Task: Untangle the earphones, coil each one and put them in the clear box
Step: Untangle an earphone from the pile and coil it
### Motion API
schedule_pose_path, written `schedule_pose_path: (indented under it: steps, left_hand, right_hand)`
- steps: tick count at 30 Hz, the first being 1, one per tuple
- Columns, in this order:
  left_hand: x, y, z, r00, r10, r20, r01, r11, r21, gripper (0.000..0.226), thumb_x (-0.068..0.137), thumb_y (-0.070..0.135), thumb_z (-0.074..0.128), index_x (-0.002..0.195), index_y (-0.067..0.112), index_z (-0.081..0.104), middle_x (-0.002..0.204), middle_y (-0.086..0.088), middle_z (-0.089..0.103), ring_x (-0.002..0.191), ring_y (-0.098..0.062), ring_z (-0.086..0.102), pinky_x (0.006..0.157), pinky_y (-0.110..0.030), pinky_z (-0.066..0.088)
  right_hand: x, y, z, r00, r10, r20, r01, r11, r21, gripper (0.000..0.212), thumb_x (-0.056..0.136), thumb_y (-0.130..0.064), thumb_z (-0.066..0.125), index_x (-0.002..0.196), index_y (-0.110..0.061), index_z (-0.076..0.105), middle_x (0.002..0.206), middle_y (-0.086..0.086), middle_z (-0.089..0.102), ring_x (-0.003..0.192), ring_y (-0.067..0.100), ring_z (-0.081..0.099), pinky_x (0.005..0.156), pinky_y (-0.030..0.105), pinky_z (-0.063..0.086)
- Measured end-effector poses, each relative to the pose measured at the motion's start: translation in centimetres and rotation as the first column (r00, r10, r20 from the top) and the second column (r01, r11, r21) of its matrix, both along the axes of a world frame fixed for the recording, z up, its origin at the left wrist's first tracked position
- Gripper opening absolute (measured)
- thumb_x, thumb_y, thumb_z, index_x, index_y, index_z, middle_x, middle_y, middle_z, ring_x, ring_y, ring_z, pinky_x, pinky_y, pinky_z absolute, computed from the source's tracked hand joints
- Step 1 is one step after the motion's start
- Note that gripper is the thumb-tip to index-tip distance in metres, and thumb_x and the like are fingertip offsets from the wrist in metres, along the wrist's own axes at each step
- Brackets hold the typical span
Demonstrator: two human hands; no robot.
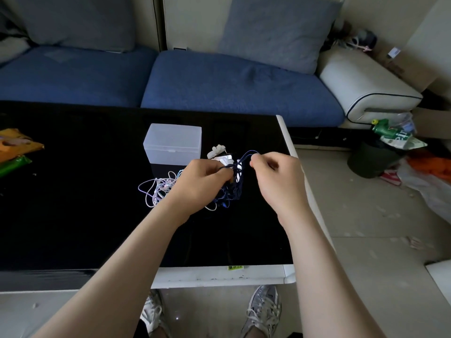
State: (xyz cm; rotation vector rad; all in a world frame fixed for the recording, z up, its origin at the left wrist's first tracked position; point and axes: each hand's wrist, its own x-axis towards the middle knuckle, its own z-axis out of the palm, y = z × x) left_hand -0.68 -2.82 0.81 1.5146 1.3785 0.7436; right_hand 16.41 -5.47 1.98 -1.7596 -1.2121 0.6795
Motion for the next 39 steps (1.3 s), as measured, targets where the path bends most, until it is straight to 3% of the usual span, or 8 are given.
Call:
schedule_pose_path:
  steps: [5,9,11,16,23,31,36,39]
  left_hand:
    - [0.1,-0.5,0.8,0.985,-0.058,0.164,0.080,0.988,-0.130,0.030,0.095,0.033,0.060,0.092,0.009,0.078,0.091,-0.008,0.076,0.088,-0.013,0.066,0.095,-0.043,0.053]
    - [0.5,-0.7,0.9,0.976,-0.058,0.209,0.097,0.978,-0.185,0.029,0.100,0.025,0.055,0.091,0.015,0.080,0.094,0.002,0.080,0.095,-0.013,0.071,0.095,-0.036,0.051]
    - [0.6,-0.6,0.8,0.973,-0.053,0.225,0.098,0.976,-0.193,0.028,0.102,0.026,0.055,0.094,0.014,0.080,0.094,0.001,0.081,0.091,-0.010,0.071,0.098,-0.038,0.052]
    - [0.7,-0.2,0.4,0.971,-0.030,0.236,0.071,0.983,-0.169,0.025,0.102,0.033,0.063,0.100,0.015,0.080,0.102,-0.001,0.081,0.097,-0.012,0.074,0.108,-0.048,0.048]
    - [0.8,1.0,0.1,0.978,0.048,0.204,-0.025,0.993,-0.111,0.029,0.107,0.030,0.059,0.096,0.017,0.082,0.086,0.003,0.080,0.082,-0.003,0.075,0.075,-0.020,0.049]
    - [0.0,1.4,-0.3,0.999,0.026,0.020,-0.026,1.000,0.010,0.043,0.107,0.038,0.058,0.083,0.010,0.081,0.063,-0.010,0.064,0.053,-0.012,0.047,0.058,-0.023,0.039]
    - [-0.1,1.9,-0.9,0.979,0.205,0.012,-0.205,0.979,0.004,0.038,0.108,0.042,0.052,0.089,0.018,0.074,0.065,-0.001,0.072,0.064,-0.035,0.064,0.058,-0.028,0.044]
    - [0.0,1.9,-1.2,0.969,0.248,0.005,-0.248,0.969,0.019,0.029,0.106,0.040,0.056,0.096,0.016,0.069,0.067,0.002,0.061,0.050,-0.018,0.053,0.051,-0.024,0.039]
  right_hand:
    - [0.2,0.2,-1.3,0.957,-0.041,0.286,0.016,0.996,0.088,0.041,0.089,-0.065,0.052,0.093,-0.032,0.076,0.089,0.005,0.069,0.086,0.032,0.064,0.081,0.047,0.057]
    - [0.9,0.1,-0.9,0.999,0.026,0.033,-0.028,0.996,0.079,0.008,0.097,-0.027,0.071,0.102,-0.025,0.077,0.066,-0.001,0.071,0.066,0.018,0.069,0.078,0.045,0.061]
    - [0.6,-0.1,-0.6,0.993,0.058,-0.105,-0.055,0.998,0.035,0.028,0.094,-0.020,0.074,0.119,-0.029,0.066,0.078,-0.005,0.077,0.077,0.013,0.075,0.086,0.042,0.063]
    - [0.0,0.2,-0.1,0.999,0.046,-0.020,-0.044,0.994,0.103,0.015,0.085,-0.016,0.077,0.092,-0.028,0.070,0.079,-0.007,0.074,0.070,0.003,0.068,0.072,0.026,0.057]
    - [-0.4,0.7,-0.2,0.982,0.190,0.008,-0.190,0.982,-0.014,0.006,0.087,-0.032,0.082,0.090,-0.027,0.083,0.074,-0.012,0.077,0.072,-0.002,0.073,0.061,0.012,0.051]
    - [0.0,0.9,-0.4,0.934,0.348,0.087,-0.337,0.934,-0.114,0.011,0.082,-0.034,0.088,0.090,-0.029,0.082,0.072,-0.004,0.077,0.072,0.010,0.074,0.071,0.030,0.059]
    - [0.8,1.1,-0.7,0.951,0.272,0.147,-0.262,0.961,-0.085,0.012,0.101,-0.024,0.066,0.098,-0.027,0.078,0.080,-0.011,0.076,0.072,-0.003,0.067,0.059,0.004,0.043]
    - [0.8,1.4,-0.7,0.977,0.199,0.072,-0.195,0.979,-0.058,0.012,0.105,-0.026,0.058,0.106,-0.028,0.069,0.090,-0.011,0.072,0.076,-0.010,0.064,0.063,0.004,0.042]
